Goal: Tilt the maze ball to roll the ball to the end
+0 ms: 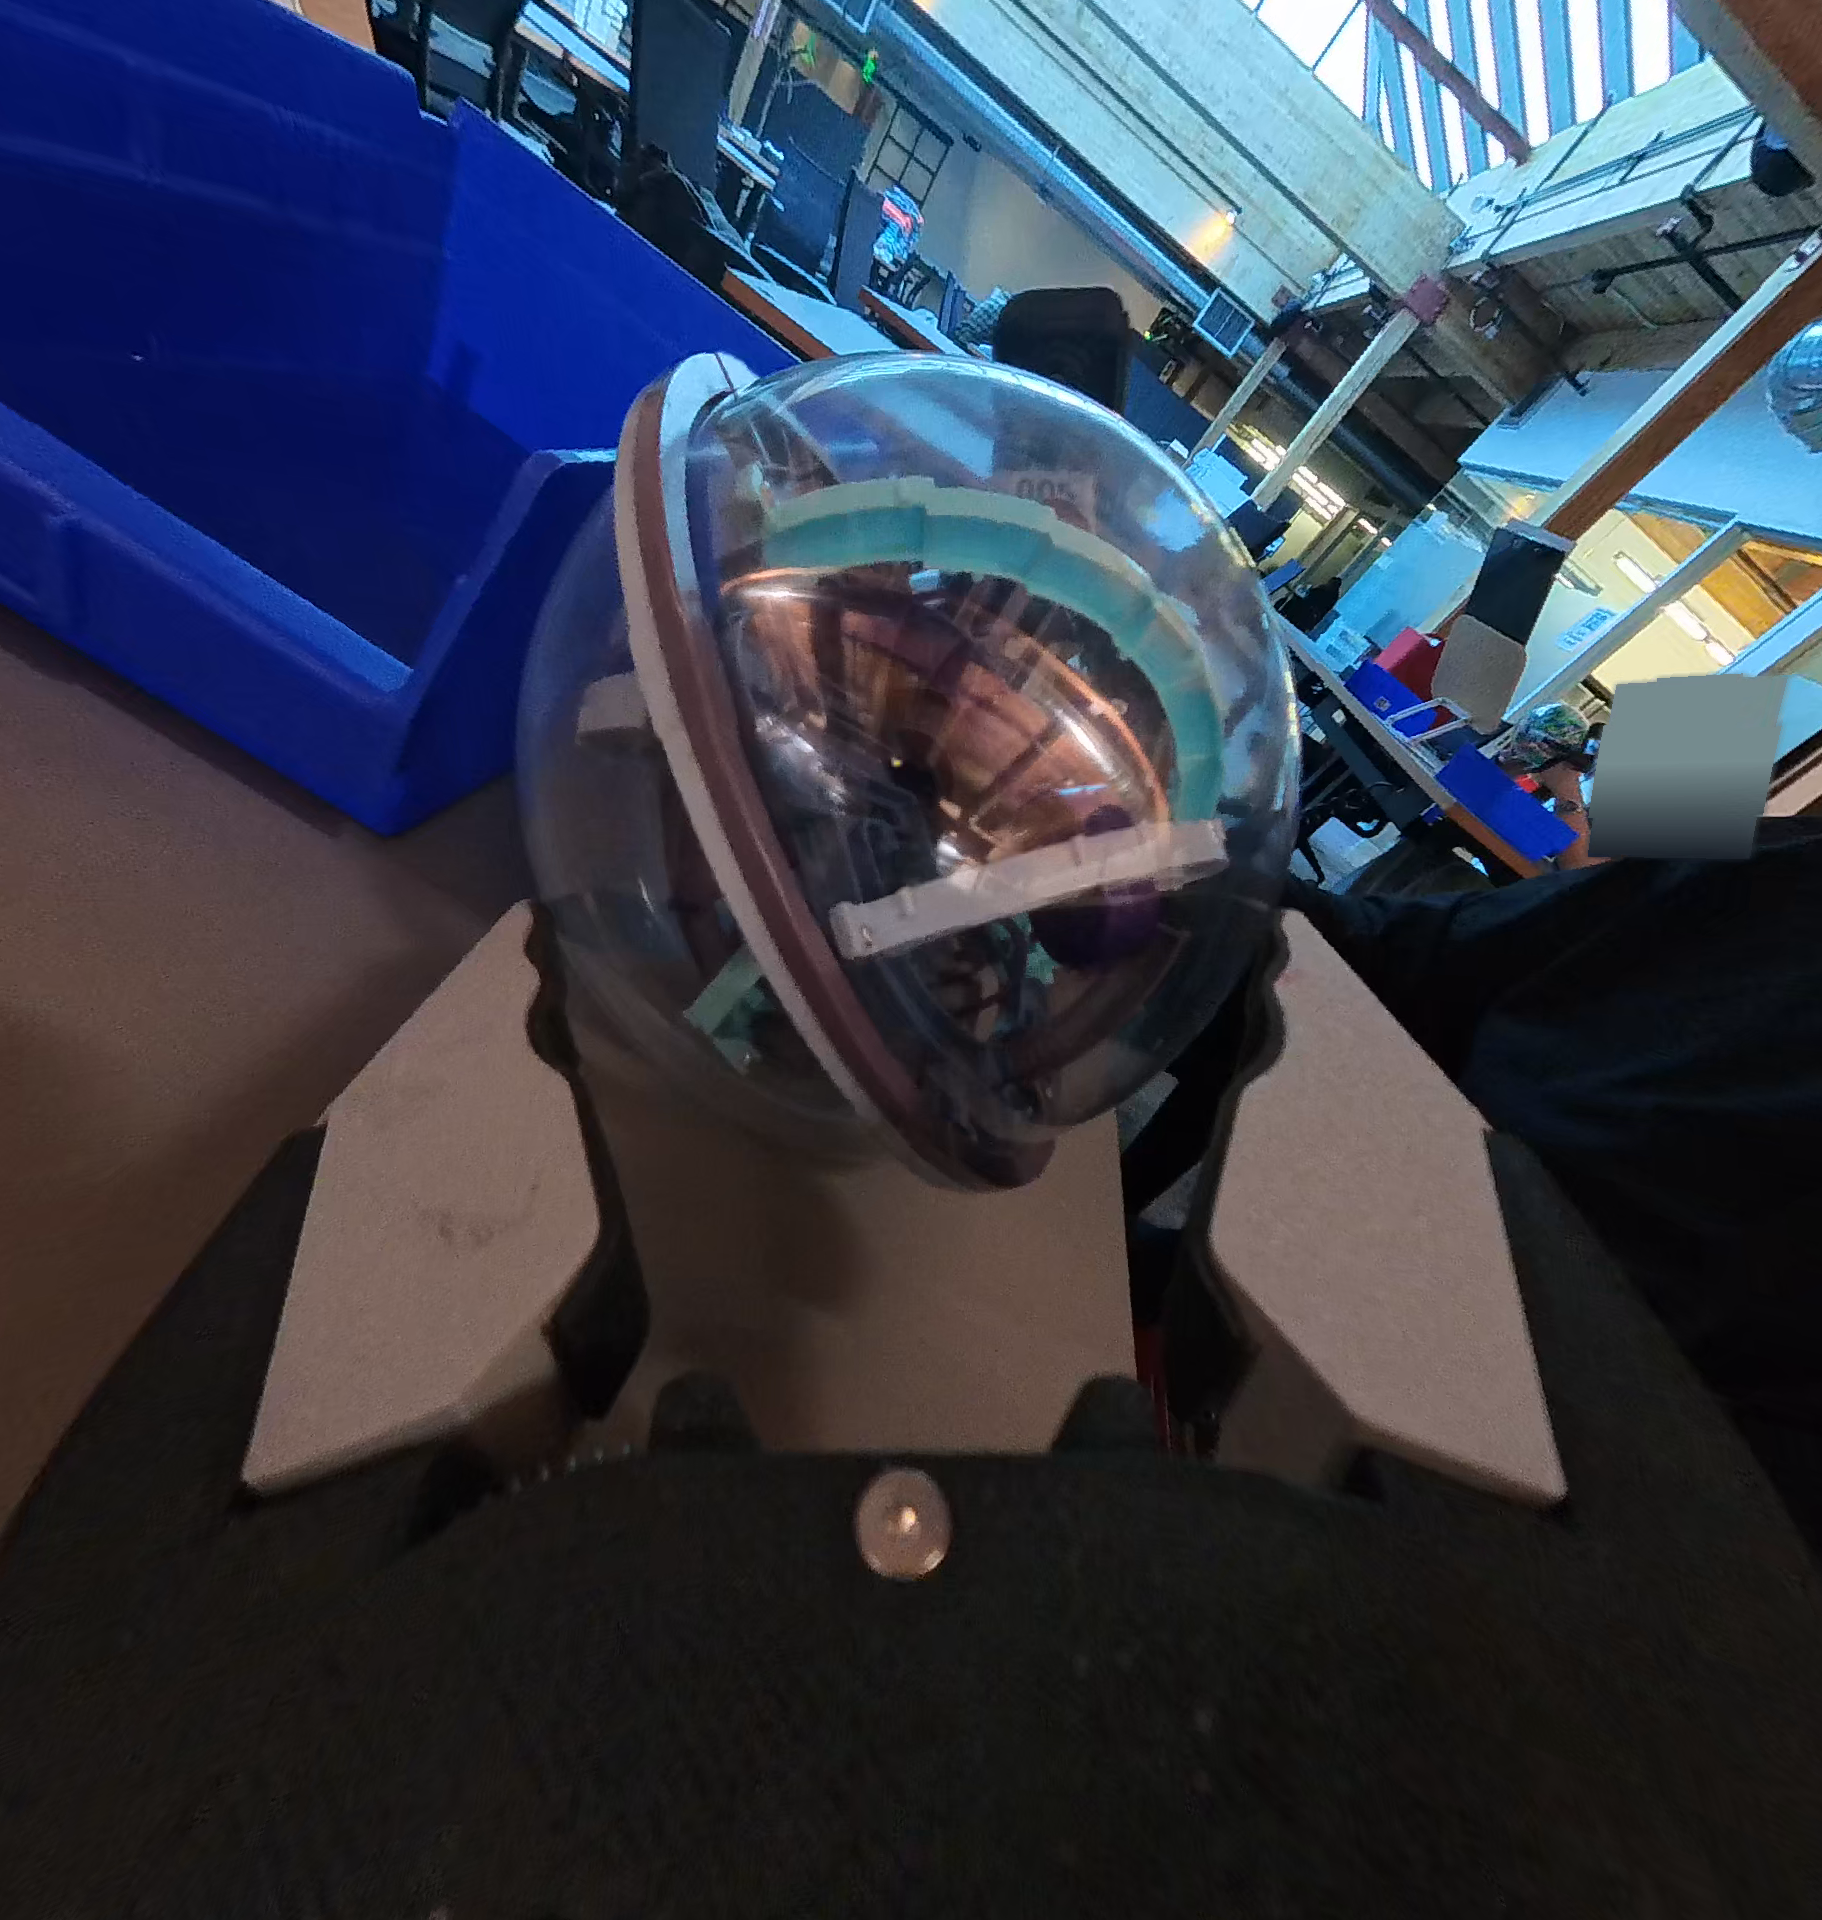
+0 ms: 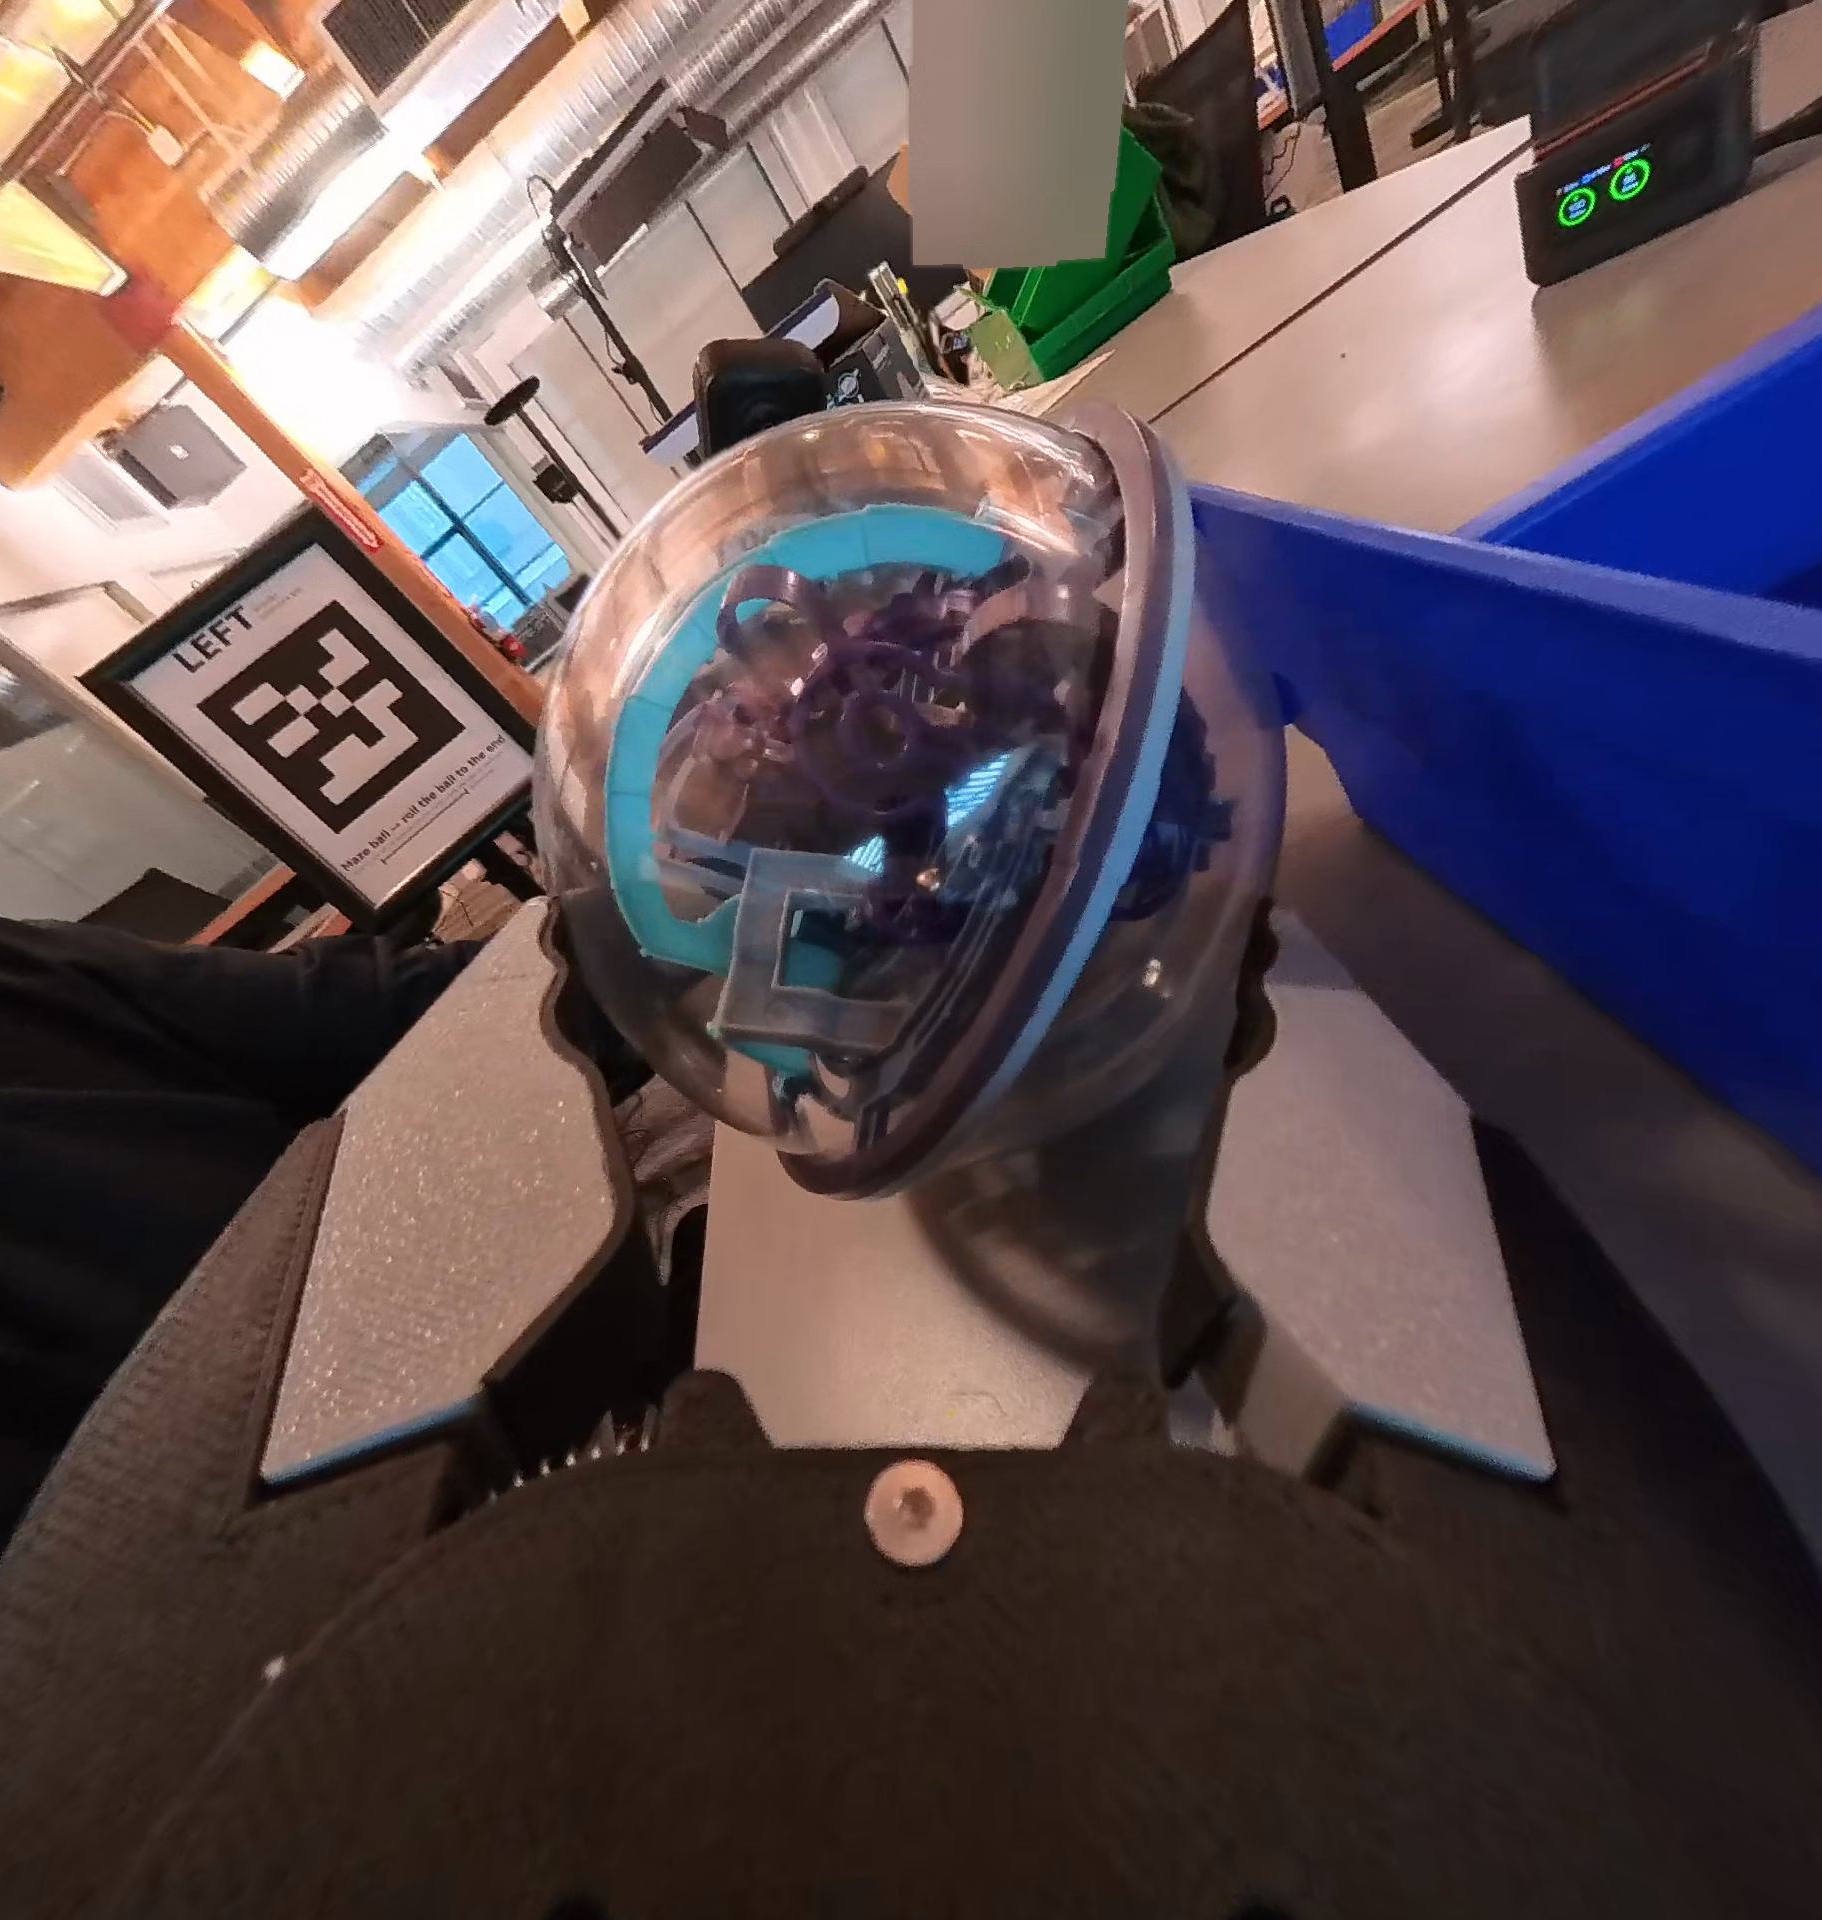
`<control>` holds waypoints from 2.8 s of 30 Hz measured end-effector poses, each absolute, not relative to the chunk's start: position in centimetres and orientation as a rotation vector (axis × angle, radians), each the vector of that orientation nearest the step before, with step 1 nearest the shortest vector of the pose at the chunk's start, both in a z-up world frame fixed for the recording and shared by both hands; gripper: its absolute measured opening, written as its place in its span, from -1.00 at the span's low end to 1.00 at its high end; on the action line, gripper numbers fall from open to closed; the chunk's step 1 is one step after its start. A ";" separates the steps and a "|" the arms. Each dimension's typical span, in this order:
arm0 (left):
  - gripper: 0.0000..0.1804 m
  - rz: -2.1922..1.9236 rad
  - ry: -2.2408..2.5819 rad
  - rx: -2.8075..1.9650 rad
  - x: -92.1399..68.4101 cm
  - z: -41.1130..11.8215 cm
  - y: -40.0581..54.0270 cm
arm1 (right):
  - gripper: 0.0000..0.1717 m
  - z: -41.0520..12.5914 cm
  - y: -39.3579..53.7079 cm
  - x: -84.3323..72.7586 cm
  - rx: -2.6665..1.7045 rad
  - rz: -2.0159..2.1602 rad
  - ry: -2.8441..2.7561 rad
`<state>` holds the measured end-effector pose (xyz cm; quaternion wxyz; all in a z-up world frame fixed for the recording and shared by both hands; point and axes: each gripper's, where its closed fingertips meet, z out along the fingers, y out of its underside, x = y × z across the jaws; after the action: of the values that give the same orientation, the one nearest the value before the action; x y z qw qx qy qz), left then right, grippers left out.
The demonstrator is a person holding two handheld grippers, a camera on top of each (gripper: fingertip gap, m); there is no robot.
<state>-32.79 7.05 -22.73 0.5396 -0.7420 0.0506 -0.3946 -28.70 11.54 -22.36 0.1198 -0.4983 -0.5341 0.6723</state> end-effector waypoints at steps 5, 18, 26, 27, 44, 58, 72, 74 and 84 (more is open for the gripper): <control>0.40 -0.947 0.108 -1.757 -32.9 -22.7 7.1 | 0.42 -22.5 11.6 -28.7 -1.499 2.007 -1.549; 0.40 -0.936 0.107 -1.757 -32.9 -22.6 7.1 | 0.42 -22.5 11.6 -28.7 -1.508 2.019 -1.548; 0.42 -0.907 0.144 -1.725 -32.8 -22.1 6.7 | 0.41 -22.5 11.4 -28.5 -1.500 2.034 -1.568; 0.43 -0.903 0.155 -1.722 -32.8 -22.1 6.7 | 0.40 -22.5 11.5 -28.5 -1.499 2.037 -1.565; 0.29 -0.916 0.174 -1.687 -34.2 -21.2 7.1 | 0.40 -23.1 12.3 -28.2 -1.392 1.752 -1.688; 0.22 -0.982 0.170 -1.681 -34.4 -21.0 7.3 | 0.46 -20.9 11.5 -28.7 -0.990 1.274 -1.882; 0.27 -1.022 0.247 -1.710 -34.4 -21.3 8.2 | 0.65 -21.6 11.0 -29.6 -0.781 1.075 -1.947; 0.27 -1.055 0.242 -1.704 -34.6 -21.4 8.1 | 0.65 -21.6 10.8 -29.7 -0.788 1.099 -1.938; 0.28 -1.116 0.210 -1.662 -34.7 -21.3 8.4 | 0.71 -22.0 10.9 -30.1 -0.888 1.194 -1.903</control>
<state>-34.66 8.39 -21.29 0.5348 -0.6976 0.0882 -0.4685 -30.14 10.86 -21.97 0.3551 -0.3436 -0.7364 0.4621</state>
